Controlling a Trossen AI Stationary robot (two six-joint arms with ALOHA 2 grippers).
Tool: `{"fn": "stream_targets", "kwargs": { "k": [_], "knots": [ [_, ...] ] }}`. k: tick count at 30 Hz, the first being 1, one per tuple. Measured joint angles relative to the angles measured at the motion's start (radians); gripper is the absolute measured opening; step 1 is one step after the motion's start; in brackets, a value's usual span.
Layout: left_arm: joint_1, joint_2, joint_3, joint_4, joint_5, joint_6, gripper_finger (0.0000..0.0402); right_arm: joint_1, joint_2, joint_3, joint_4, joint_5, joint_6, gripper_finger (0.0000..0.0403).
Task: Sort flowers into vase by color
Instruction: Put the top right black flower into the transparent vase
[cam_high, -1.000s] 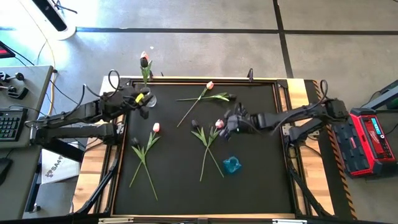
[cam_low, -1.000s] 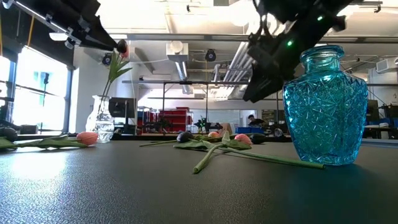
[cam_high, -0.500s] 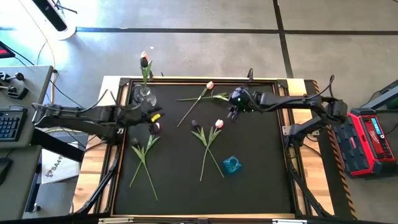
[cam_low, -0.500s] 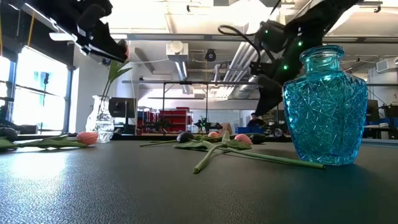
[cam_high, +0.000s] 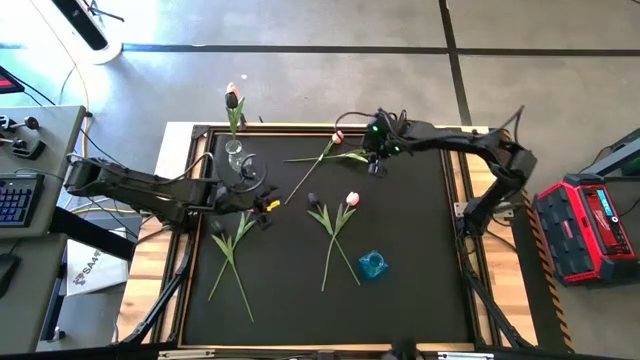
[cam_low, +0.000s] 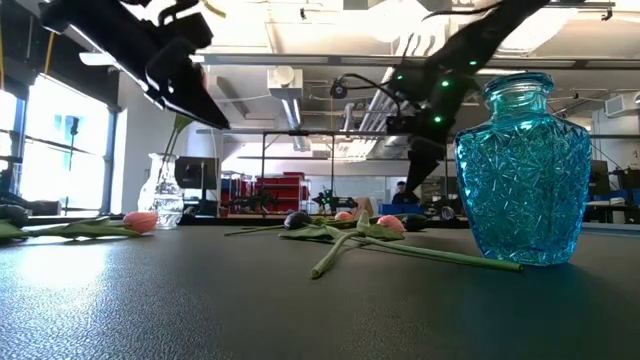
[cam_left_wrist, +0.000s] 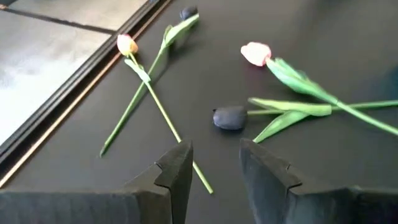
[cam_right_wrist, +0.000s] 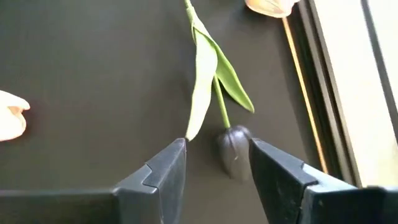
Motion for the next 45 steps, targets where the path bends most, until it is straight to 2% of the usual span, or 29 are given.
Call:
{"fn": "stream_targets", "kwargs": {
  "k": [5,12,23,35,45],
  "knots": [
    [0.001,0.028,0.0,0.002,0.0,-0.011,0.0122,-0.028,0.127,0.115,-0.087,-0.022,-0.066,0.0141],
    [0.001,0.032,0.0,0.027,-0.008,-0.058,0.0122,-0.061,0.252,0.198,-0.143,-0.028,-0.109,0.0138],
    [0.001,0.032,0.0,0.057,-0.021,-0.109,0.0122,-0.068,0.276,0.271,-0.19,-0.039,-0.245,0.0138],
    [0.015,0.032,0.0,0.134,-0.032,-0.046,0.0122,-0.068,0.279,0.274,-0.187,-0.059,-0.331,0.0138],
    [0.028,0.032,0.0,0.134,-0.019,-0.046,0.0122,-0.074,0.378,0.277,-0.206,-0.076,-0.386,0.0137]
  ]
}}
